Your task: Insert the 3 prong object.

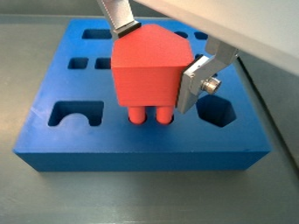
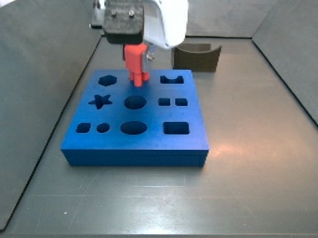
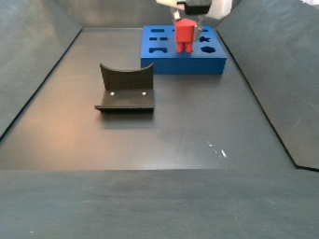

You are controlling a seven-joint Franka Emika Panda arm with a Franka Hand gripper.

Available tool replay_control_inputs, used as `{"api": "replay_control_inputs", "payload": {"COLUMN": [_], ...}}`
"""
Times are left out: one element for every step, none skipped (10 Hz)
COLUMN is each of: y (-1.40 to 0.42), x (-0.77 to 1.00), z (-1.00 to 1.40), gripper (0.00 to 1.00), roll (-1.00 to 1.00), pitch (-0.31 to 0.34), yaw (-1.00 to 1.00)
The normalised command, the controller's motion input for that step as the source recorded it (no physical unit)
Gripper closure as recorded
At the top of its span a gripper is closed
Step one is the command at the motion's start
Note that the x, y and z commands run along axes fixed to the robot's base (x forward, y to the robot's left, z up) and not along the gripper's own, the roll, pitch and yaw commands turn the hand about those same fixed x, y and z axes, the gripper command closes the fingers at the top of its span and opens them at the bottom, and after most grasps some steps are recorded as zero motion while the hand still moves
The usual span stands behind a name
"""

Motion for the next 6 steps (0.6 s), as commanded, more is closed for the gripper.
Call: {"api": "replay_control_inputs", "payload": {"y": [-0.1,-0.12,-0.16,-0.19,-0.14,0.0], "x": [0.0,0.0,0.0,-0.04,-0.09,0.0], "z": [-0.3,-0.36,-0.35,-0.39,-0.43,-0.14], "gripper": [1.0,1.0,1.0,1.0,1.0,1.0], "roll": [0.13,0.26,0.36,0.42,0.34,-0.09], "pitch": [-0.034,-0.036,-0.027,-0.083,-0.167,-0.124], "yaw": [0.0,0.0,0.0,0.0,0.0,0.0]}}
